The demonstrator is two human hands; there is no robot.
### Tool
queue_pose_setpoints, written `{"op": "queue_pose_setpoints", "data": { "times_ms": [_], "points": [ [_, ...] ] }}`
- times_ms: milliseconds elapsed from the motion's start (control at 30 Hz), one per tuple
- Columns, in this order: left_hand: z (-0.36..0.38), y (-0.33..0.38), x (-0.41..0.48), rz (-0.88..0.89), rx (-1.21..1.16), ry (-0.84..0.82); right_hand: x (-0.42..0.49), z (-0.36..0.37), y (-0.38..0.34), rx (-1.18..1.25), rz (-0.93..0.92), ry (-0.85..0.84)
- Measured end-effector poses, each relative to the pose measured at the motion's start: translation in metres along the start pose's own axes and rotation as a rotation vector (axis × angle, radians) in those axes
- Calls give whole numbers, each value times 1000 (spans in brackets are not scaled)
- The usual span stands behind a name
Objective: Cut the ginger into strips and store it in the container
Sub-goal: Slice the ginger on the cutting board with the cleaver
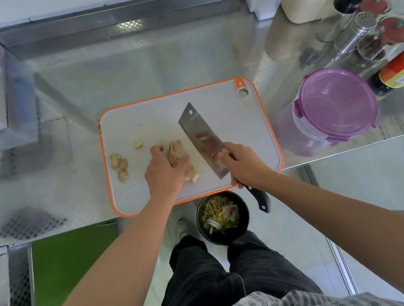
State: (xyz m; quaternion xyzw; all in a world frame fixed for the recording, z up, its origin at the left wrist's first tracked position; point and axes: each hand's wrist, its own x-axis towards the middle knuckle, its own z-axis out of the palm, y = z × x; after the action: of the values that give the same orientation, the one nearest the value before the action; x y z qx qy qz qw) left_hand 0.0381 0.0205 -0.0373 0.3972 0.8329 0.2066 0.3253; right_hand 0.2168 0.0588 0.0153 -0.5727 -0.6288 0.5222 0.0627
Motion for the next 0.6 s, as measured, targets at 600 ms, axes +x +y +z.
{"op": "queue_pose_setpoints", "data": {
  "times_ms": [600],
  "points": [
    [-7,6,1,-78,-161,-80,28,18,-34,-336,-98,-2]
  ]
}}
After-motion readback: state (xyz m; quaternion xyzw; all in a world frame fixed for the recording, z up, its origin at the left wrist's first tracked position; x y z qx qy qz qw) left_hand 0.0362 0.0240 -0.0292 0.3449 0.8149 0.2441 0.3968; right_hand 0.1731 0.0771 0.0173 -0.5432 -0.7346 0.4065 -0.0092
